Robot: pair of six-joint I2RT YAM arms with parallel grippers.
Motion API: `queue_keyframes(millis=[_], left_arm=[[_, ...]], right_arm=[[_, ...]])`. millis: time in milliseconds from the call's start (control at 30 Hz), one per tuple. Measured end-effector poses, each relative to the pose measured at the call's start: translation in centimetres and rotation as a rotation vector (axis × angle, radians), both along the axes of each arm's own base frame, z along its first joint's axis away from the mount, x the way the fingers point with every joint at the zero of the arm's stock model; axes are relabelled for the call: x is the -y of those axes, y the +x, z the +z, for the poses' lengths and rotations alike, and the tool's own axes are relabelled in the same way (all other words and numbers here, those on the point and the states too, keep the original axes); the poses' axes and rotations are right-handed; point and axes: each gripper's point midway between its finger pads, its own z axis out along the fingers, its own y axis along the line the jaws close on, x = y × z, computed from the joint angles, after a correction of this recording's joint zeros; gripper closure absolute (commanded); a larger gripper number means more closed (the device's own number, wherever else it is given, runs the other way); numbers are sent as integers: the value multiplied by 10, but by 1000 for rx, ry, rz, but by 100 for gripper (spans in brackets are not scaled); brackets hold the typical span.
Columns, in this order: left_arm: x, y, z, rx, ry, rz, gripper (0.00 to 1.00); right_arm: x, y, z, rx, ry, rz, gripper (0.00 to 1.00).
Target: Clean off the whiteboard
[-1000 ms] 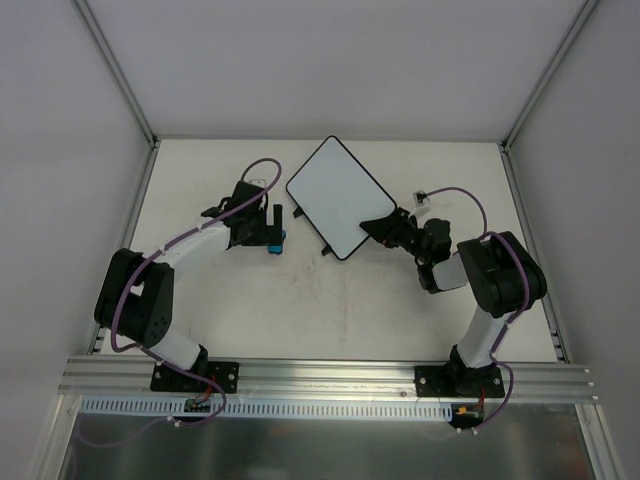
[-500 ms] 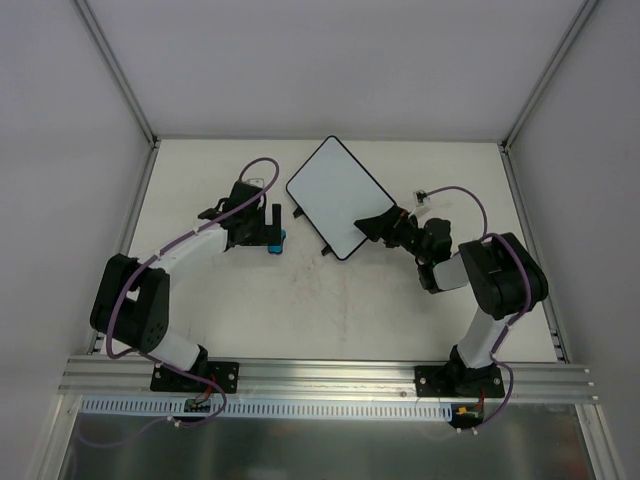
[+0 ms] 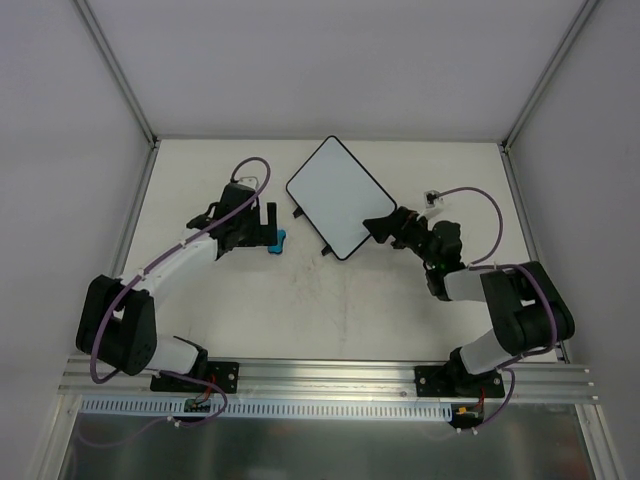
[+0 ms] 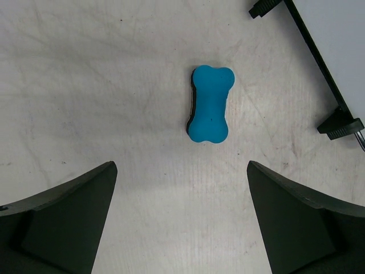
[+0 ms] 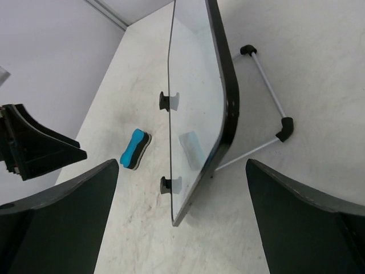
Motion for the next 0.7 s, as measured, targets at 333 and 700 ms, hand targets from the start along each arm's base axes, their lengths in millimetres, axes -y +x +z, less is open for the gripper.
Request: queue_keyframes(millis=[333, 700], left_arm=[[-13, -21, 25, 93, -30, 34, 1], [-37, -48, 28, 183, -36, 102, 1]], right_arm=[[35, -23, 7, 6, -157, -122, 1], [100, -69, 58, 129, -330, -355, 1]])
